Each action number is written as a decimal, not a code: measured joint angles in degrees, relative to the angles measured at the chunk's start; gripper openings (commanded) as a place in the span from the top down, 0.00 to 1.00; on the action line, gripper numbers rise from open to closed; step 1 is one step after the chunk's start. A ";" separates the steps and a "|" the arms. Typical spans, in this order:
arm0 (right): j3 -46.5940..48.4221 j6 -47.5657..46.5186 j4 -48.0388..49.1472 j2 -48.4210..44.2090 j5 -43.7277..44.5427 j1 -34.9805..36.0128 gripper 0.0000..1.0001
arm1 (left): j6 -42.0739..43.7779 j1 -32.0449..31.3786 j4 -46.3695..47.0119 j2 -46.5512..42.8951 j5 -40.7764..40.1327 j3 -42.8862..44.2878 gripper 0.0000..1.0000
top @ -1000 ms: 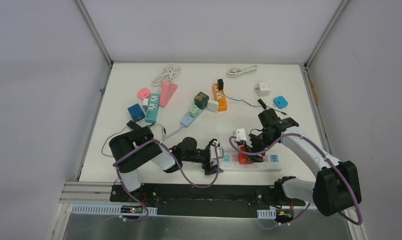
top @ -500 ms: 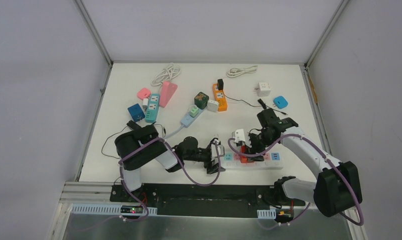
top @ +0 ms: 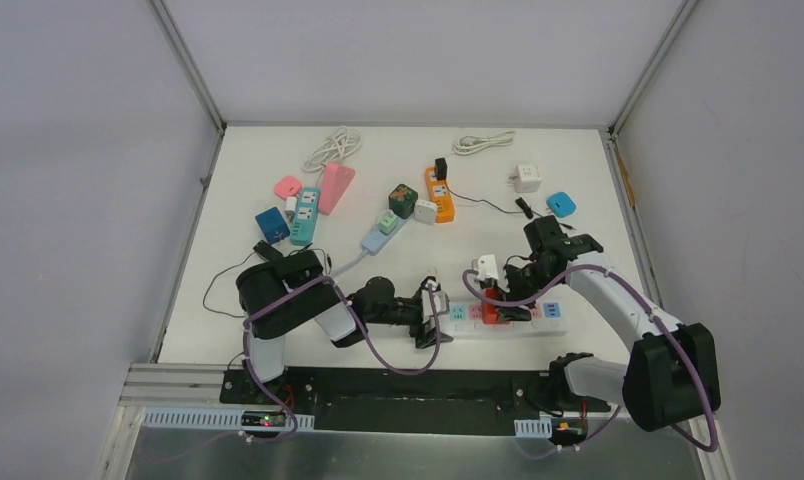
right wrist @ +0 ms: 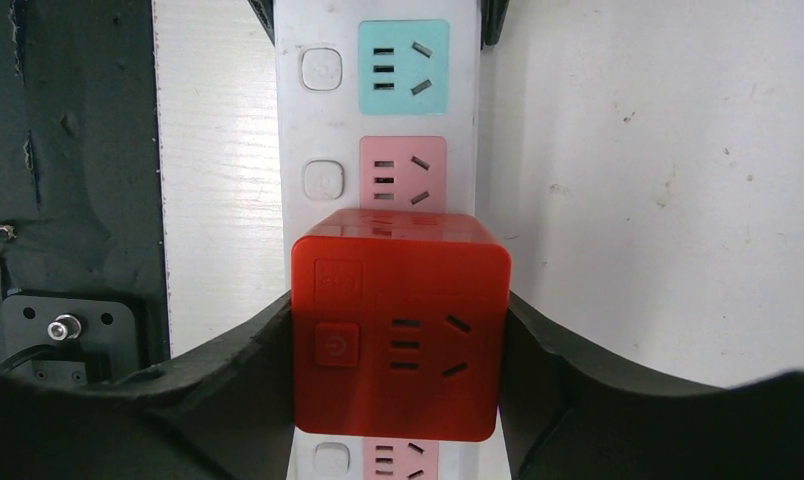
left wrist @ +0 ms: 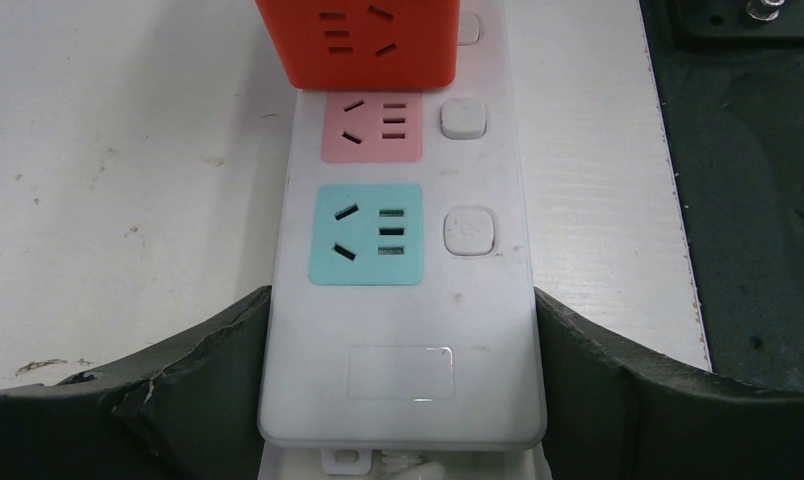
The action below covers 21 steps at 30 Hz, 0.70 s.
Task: Pull the plug off the socket
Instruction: Remove the plug from the socket.
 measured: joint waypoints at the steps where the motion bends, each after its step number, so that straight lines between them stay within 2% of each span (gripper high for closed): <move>1: -0.15 -0.07 0.09 -0.04 -0.11 0.20 1.00 | 0.00 0.00 0.13 0.00 0.00 -0.09 1.00; 7: -0.22 2.56 1.64 -0.90 3.82 5.42 1.00 | -0.37 0.02 1.11 0.59 0.11 -0.39 1.00; 12: 0.44 4.31 1.64 -0.55 5.97 7.06 1.00 | -0.48 0.02 1.51 0.70 0.11 -0.46 1.00; 16: 0.44 4.42 1.53 -0.59 5.49 6.16 1.00 | -0.48 0.02 1.53 0.70 0.07 -0.48 1.00; 21: 0.44 2.27 0.15 0.02 1.18 0.98 1.00 | -0.26 0.00 2.40 0.98 0.02 -0.48 1.00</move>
